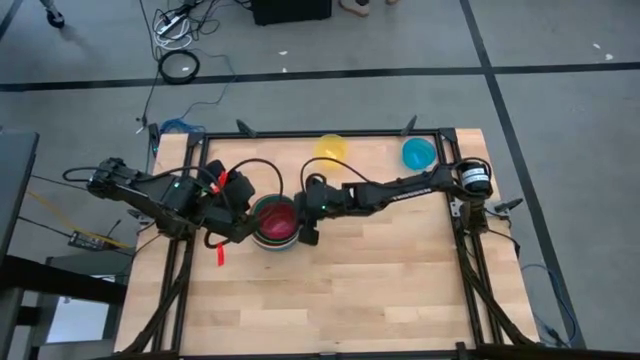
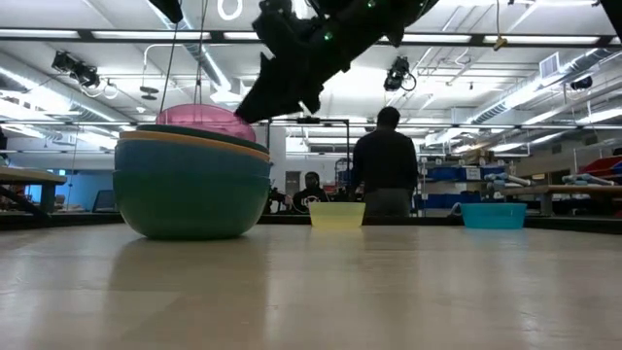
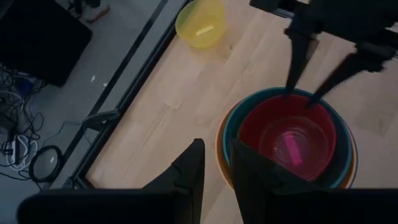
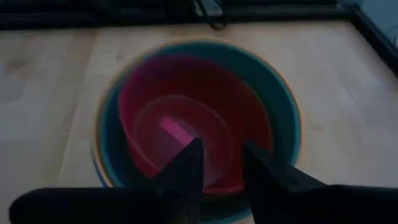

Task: Nest bowls inside each other
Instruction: Stack the pink bowl on top of the green bowl, then stack the yellow bowl on top of the pink bowl

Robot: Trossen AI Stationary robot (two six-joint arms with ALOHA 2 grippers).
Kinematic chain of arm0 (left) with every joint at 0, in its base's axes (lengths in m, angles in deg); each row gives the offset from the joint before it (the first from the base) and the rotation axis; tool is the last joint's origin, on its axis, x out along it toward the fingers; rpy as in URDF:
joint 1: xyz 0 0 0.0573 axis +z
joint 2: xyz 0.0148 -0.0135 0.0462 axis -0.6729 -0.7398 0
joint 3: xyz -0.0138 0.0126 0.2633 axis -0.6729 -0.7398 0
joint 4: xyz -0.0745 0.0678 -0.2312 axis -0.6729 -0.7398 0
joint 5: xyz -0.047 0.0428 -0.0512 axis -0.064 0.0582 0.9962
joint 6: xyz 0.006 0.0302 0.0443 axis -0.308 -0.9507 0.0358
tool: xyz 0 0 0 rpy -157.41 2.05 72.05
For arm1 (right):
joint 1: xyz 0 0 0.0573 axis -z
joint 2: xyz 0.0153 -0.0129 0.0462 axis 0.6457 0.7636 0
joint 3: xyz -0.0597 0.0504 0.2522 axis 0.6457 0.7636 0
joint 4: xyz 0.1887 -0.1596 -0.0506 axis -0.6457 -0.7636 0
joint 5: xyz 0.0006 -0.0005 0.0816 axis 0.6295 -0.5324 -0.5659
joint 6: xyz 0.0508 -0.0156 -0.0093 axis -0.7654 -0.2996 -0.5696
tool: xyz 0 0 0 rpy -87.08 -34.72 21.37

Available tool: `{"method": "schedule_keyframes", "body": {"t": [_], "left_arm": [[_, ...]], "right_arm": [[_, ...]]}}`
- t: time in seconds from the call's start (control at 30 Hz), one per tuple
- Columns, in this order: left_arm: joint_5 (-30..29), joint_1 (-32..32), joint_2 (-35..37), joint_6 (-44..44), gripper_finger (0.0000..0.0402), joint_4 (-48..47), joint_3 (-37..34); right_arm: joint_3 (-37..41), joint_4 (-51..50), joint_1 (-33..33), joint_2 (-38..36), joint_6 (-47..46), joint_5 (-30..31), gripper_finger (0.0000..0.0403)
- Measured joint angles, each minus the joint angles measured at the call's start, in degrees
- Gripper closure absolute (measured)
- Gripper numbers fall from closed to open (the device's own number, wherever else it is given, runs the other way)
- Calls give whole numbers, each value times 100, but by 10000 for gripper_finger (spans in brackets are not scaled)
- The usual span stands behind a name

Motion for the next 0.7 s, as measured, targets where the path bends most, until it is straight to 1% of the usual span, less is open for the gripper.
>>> {"method": "schedule_keyframes", "body": {"t": [0.1,0.2,0.33,0.5,0.57,0.7], "left_arm": [[-2,0,0,0,320,0,-2],[-7,0,0,0,320,0,-2],[-40,0,0,0,320,7,-2],[-44,0,0,43,320,28,-2],[-42,-2,0,92,320,18,-2],[-7,-65,0,109,320,-8,-2]], "right_arm": [[0,176,-132,0,-165,-200,308],[25,116,-359,2,-341,-163,309],[204,-57,-579,7,-449,197,309],[270,-5,-573,5,-399,596,309],[243,-54,-580,-63,-163,921,309],[203,-336,-543,-480,563,2193,309]]}}
